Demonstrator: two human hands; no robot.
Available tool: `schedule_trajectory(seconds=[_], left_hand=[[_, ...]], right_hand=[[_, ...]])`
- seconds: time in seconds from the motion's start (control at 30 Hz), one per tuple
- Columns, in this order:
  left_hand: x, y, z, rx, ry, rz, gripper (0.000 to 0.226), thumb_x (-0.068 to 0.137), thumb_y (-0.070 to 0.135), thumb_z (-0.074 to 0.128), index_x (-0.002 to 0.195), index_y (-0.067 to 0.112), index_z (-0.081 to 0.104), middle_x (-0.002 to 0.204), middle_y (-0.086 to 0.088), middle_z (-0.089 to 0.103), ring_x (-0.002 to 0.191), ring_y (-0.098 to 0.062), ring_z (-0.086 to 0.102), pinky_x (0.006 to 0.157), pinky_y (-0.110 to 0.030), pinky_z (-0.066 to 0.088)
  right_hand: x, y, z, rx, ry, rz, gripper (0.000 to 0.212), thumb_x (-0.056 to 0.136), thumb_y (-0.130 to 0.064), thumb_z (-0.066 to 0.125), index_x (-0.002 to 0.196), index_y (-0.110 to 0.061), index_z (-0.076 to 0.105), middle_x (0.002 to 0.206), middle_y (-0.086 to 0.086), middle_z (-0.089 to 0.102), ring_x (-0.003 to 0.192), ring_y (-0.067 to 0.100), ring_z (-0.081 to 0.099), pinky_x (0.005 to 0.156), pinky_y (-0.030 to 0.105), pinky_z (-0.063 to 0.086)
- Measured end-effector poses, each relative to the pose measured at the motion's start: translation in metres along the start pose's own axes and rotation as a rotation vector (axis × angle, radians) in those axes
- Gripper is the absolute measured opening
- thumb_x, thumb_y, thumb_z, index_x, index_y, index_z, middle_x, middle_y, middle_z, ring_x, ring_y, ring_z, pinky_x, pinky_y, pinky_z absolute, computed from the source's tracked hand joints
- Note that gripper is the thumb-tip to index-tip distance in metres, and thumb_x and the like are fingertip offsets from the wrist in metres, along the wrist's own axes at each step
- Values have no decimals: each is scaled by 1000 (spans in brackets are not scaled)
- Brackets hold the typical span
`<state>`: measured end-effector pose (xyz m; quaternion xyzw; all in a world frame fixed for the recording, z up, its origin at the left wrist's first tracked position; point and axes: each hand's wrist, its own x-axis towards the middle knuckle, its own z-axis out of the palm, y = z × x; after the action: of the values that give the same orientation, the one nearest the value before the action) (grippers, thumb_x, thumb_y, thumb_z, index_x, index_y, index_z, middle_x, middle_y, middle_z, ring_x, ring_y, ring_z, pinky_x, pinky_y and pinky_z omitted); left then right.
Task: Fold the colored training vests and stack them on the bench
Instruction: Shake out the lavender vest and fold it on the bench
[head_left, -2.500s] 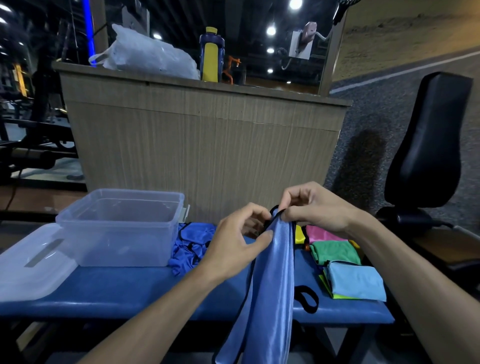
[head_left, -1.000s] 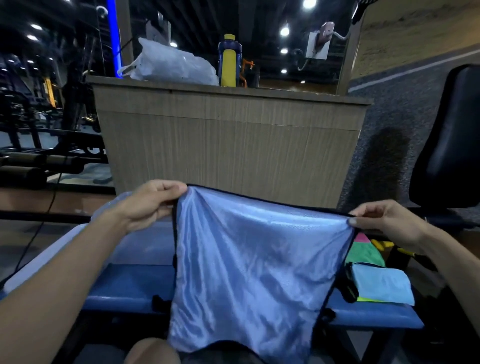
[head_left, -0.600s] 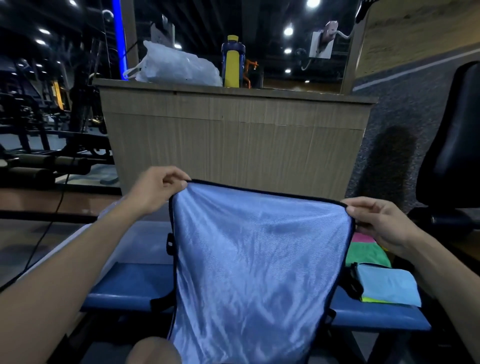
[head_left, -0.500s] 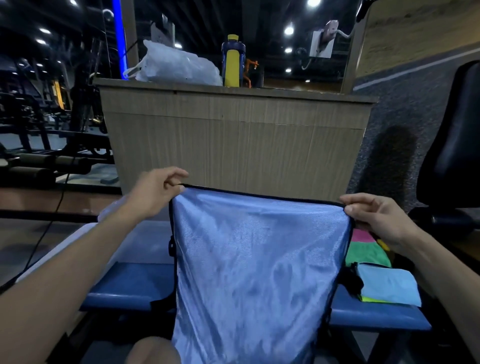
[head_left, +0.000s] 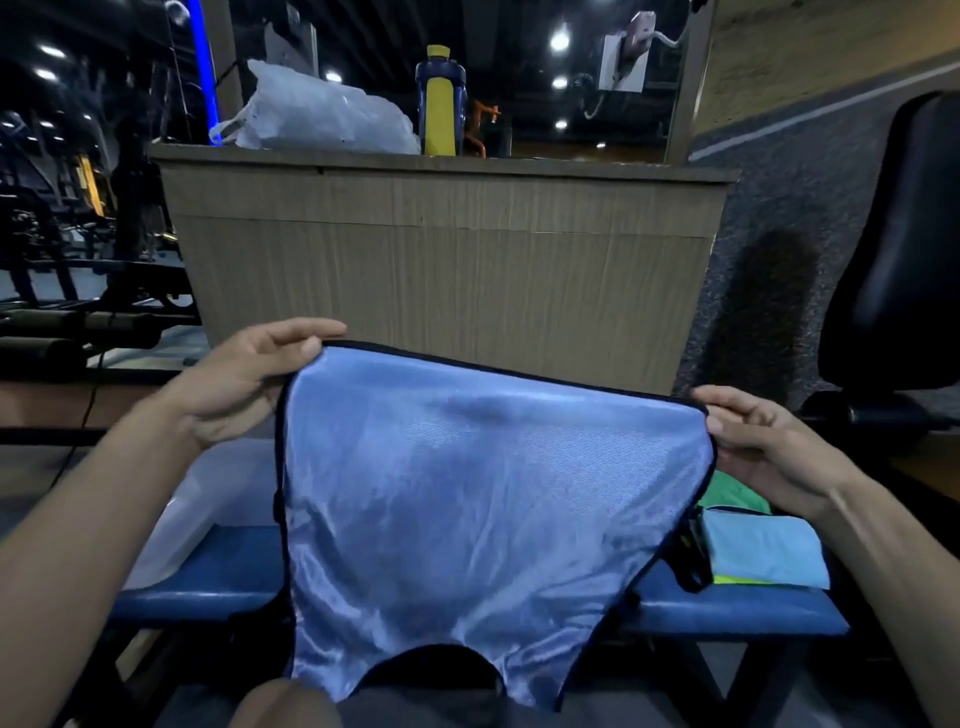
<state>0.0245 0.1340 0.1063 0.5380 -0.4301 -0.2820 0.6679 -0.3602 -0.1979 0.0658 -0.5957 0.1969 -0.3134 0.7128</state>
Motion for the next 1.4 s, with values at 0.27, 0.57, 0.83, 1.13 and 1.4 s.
schedule_trajectory(seconds=[0.27,0.57,0.83,1.13,1.4], left_hand=[[17,-31,111,441,206,-107,14,88,5,72,96,15,78,69,2,68,55,-7,53,45,-19,42],[11,-58,186,296,255,-92,13,85,18,79,97,21,75,80,0,77,66,-10,66,57,-24,53],[8,-45,201,181,240,-115,14,99,9,60,103,8,73,88,-10,74,69,-18,69,65,-30,62],[-9,-17,182,-156,-99,-284,36,109,26,37,129,5,58,122,-24,68,105,-38,71,78,-45,63],[-34,-34,169,509,220,427,39,88,-12,53,89,23,70,85,7,74,76,-15,66,66,-28,53]], right_hand=[[20,18,90,-250,151,73,20,88,5,66,103,-6,74,59,-4,64,58,8,59,57,24,49],[11,33,159,-681,237,-210,14,80,-7,72,86,-19,74,75,-1,76,75,18,73,66,32,59],[2,27,166,-961,239,-406,15,83,-20,72,97,-20,72,83,-4,77,89,15,71,78,26,56],[-8,11,149,-997,170,-441,26,82,-8,71,105,-20,73,84,-2,78,77,11,73,77,28,57],[-6,-33,127,-725,3,-426,30,85,0,60,102,-23,70,86,11,75,83,34,71,81,53,57]])
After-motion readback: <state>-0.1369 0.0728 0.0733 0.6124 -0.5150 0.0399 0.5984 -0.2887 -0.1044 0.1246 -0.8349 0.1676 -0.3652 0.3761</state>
